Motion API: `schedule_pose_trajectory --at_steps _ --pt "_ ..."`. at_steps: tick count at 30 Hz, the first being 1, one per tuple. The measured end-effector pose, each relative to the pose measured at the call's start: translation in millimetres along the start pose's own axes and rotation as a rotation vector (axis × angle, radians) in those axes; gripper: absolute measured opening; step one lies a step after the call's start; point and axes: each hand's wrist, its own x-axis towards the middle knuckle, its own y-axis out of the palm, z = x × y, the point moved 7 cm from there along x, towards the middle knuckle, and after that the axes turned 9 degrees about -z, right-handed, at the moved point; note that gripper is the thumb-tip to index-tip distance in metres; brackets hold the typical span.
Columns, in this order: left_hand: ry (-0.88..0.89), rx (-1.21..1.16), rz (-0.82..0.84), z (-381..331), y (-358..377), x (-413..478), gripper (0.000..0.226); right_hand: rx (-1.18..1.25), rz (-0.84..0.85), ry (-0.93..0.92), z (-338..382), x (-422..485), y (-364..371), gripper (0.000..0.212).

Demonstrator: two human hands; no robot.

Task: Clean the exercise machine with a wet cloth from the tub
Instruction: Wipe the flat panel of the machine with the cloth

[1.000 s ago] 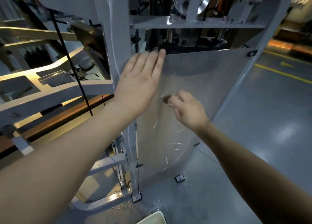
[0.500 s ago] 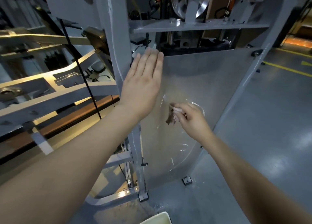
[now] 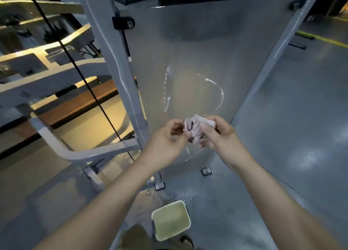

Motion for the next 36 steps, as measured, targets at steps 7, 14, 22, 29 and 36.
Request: schedule_pose_trajectory --at_steps 7,14,22,29,36 --pt "-0.233 -0.226 0.015 31 -17 30 0.011 0.172 0.034 0.099 10 -1 23 0.021" --pt "-0.106 -0.107 0.069 40 -52 48 0.014 0.292 -0.211 0.152 10 5 49 0.012" --pt "-0.153 -0.399 0.487 38 -41 53 0.019 0.136 -0.378 0.136 4 -5 79 0.013" --pt "-0.168 -0.432 0.366 29 -48 62 0.014 0.119 -0.288 0.001 14 -10 82 0.037" --pt "-0.132 -0.364 0.121 1 -69 70 0.020 0.286 -0.172 -0.071 37 4 83 0.018"
